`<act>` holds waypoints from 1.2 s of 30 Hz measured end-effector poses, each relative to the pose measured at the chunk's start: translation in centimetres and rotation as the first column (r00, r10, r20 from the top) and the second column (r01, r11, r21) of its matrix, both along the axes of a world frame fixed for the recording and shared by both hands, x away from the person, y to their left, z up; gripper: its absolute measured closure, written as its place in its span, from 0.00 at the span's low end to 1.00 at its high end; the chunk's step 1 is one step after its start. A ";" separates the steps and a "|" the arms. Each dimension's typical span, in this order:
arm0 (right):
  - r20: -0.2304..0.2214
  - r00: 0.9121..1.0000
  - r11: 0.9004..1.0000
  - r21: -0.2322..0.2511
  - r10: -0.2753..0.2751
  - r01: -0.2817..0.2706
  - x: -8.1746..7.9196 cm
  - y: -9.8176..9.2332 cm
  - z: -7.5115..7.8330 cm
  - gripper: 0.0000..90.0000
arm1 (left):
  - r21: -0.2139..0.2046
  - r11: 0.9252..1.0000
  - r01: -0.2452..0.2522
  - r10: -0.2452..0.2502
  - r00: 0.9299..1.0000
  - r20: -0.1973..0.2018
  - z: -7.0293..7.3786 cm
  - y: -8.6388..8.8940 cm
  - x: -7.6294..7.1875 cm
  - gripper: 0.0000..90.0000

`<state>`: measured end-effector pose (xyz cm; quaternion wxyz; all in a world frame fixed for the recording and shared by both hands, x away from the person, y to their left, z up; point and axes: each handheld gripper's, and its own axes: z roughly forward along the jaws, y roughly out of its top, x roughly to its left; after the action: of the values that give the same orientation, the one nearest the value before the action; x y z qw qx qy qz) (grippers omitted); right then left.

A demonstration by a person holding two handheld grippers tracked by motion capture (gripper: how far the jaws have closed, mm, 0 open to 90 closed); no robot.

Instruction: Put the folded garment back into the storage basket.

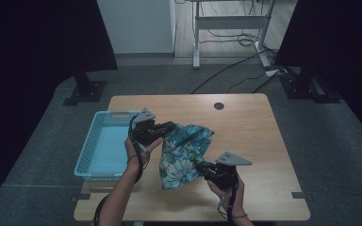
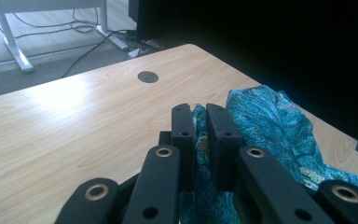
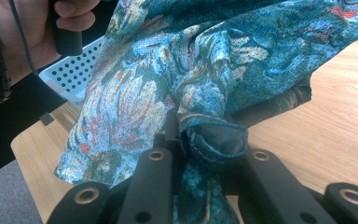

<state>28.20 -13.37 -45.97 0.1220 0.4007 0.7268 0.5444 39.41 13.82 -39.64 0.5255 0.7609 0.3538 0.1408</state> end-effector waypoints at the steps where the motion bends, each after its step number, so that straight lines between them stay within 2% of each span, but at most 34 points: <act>1: 0.001 1.000 1.000 0.000 0.001 -0.001 0.0 0.1 0.0 0.88 | 0.001 1.000 -0.001 0.001 1.000 0.001 0.0 0.1 0.0 0.91; 11: 0.007 1.000 1.000 0.000 0.009 -0.009 0.4 0.9 0.5 0.87 | 0.011 1.000 -0.015 0.014 1.000 0.015 0.8 0.9 -0.1 0.91; 36: 0.012 1.000 1.000 -0.001 0.025 -0.025 1.0 2.7 0.7 0.87 | 0.013 0.999 -0.041 0.041 0.999 0.022 1.0 2.8 -0.2 0.91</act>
<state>29.22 -10.63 -45.25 0.1197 0.3883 0.7312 0.5479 39.16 16.64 -38.62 0.5213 0.7553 0.3626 0.1622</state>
